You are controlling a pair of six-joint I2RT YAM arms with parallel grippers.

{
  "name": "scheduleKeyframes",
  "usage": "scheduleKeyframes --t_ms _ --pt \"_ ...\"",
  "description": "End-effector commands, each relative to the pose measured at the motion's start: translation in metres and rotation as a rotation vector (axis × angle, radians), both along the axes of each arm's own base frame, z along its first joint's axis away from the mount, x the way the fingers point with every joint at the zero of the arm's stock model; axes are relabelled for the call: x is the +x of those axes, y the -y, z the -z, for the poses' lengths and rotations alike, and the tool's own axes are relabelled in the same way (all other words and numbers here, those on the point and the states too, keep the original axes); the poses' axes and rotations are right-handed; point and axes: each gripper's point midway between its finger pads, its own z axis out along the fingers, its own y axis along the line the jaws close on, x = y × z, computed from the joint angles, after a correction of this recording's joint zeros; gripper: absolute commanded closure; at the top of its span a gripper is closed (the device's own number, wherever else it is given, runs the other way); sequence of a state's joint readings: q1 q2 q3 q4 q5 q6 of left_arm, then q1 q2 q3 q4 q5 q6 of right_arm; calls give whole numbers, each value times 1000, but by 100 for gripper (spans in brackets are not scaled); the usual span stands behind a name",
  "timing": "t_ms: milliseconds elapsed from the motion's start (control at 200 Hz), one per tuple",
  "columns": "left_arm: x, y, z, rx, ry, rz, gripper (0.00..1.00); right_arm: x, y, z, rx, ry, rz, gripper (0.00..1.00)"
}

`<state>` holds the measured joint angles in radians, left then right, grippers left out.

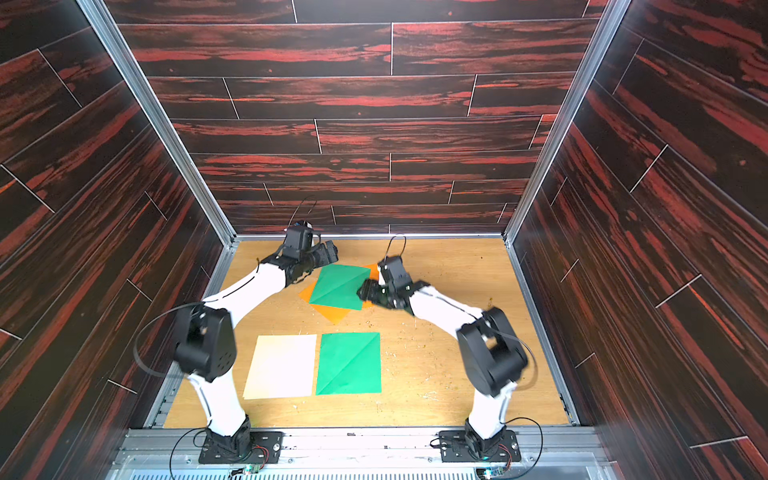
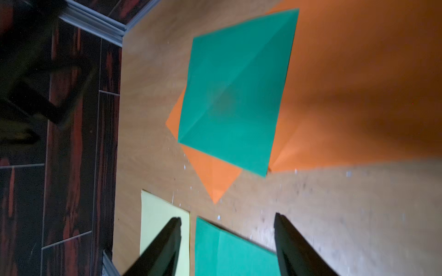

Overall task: Sort the scattered colored papers by color
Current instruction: Pick up the colored paper from the center of the board.

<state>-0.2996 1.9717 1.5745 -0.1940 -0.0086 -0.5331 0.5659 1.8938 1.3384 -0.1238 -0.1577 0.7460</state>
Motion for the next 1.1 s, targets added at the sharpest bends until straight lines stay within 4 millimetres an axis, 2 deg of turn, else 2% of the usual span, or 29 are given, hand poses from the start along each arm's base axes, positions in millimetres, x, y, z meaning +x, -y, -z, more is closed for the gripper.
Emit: scheduleKeyframes --t_ms 0,100,220,371,491,691,777,1097 --pt "8 4 19 -13 -99 46 5 35 -7 6 45 -11 -51 35" --pt "19 4 40 13 -147 55 6 62 -11 13 31 -13 -58 35" --pt "25 -1 60 29 -185 48 6 76 -19 28 22 -45 -80 35" --pt "25 -1 81 27 -229 55 6 77 -27 40 48 -65 -99 35" --pt "24 4 88 -24 -226 66 6 75 -27 45 46 -74 -100 35" --pt "21 -4 111 -20 -266 27 6 69 -22 57 33 -98 -95 35" --pt "18 -9 120 -25 -289 12 11 68 -21 61 28 -102 -91 36" --pt "13 -12 128 -26 -303 3 20 63 -18 72 17 -121 -96 38"
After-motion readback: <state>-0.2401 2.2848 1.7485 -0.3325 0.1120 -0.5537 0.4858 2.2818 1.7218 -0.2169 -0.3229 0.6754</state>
